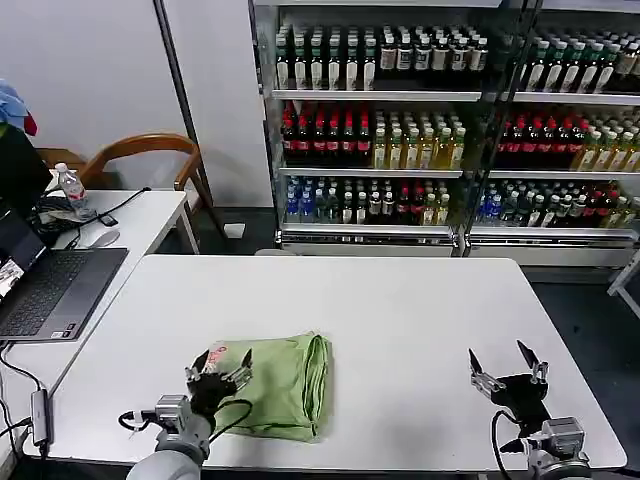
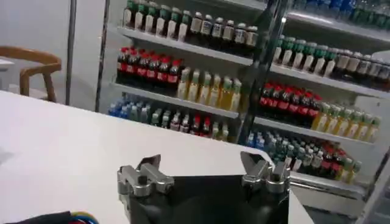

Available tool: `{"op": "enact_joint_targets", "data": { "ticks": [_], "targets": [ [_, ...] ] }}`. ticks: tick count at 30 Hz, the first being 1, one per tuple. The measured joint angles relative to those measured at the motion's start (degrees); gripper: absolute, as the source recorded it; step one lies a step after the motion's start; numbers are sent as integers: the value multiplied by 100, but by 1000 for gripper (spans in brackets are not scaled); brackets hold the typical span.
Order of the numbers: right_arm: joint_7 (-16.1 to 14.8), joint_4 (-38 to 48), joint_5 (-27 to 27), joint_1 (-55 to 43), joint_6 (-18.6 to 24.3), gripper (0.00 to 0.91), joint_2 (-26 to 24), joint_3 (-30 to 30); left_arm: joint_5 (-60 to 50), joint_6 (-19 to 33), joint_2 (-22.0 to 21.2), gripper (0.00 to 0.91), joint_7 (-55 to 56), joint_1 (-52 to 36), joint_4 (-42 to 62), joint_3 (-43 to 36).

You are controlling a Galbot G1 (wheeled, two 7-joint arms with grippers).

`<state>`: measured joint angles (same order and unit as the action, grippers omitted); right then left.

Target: Fold and organize the clothes.

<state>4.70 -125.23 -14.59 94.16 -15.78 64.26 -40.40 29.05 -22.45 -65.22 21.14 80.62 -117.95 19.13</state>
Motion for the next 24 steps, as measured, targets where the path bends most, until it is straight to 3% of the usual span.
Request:
{"op": "enact_joint_targets", "data": {
  "ticks": [10, 11, 12, 24],
  "targets": [
    [-1, -5, 10, -19, 32, 907, 11, 54, 76, -231, 83, 907, 55, 112, 394, 211],
    [-2, -1, 13, -26, 32, 907, 14, 66, 90, -231, 83, 121, 51, 120, 424, 213],
    [0, 6, 15, -33, 33, 907, 15, 73, 109, -230, 82, 60, 47, 129, 454, 214],
    [7, 30, 40, -49, 33, 907, 48, 133, 188, -9, 12, 50, -59, 188, 597, 138]
  ]
}}
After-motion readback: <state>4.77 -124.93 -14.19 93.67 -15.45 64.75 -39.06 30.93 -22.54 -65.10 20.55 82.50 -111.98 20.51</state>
